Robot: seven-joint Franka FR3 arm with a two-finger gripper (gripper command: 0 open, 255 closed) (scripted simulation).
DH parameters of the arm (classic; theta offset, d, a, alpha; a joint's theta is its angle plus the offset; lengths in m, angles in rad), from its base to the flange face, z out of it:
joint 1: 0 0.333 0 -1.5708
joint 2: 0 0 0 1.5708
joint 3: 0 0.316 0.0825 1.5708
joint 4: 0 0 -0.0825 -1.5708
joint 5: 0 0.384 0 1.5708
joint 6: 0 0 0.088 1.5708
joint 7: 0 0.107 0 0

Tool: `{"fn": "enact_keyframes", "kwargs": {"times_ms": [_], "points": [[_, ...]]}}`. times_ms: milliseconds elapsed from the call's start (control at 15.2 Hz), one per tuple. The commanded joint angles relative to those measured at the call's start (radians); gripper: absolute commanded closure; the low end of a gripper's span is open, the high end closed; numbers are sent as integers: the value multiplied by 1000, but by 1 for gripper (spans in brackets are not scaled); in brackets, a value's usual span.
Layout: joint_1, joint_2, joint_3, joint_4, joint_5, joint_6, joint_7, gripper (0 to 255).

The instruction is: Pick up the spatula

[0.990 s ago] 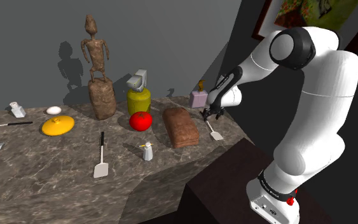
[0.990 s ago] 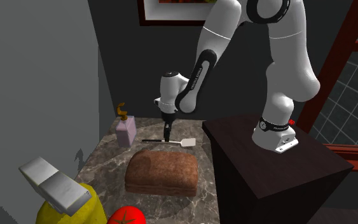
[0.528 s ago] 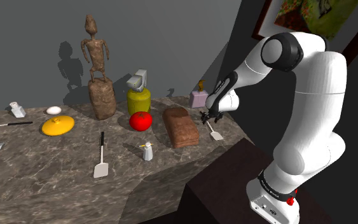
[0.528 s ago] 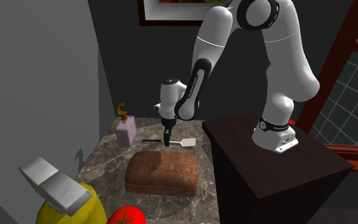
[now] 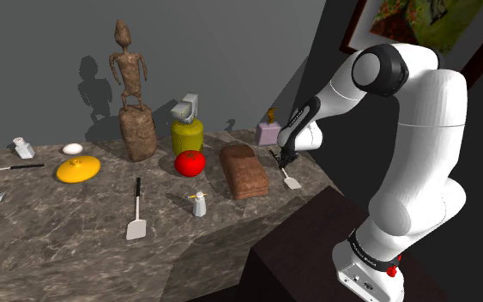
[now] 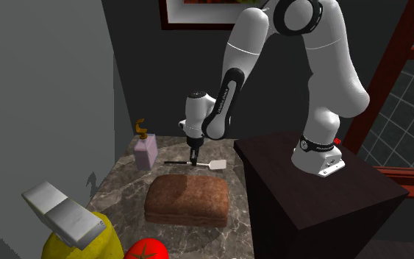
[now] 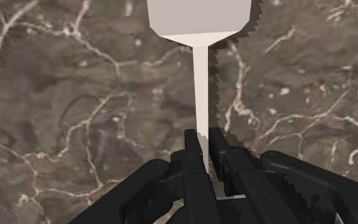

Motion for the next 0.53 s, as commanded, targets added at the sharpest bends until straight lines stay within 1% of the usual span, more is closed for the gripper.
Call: {"fn": "enact_keyframes", "kwargs": {"times_ms": [0,462], "points": [[0,0,0,0,0,0,0,255],[14,-90,-18,-24,-13,-67,10,255]]}}
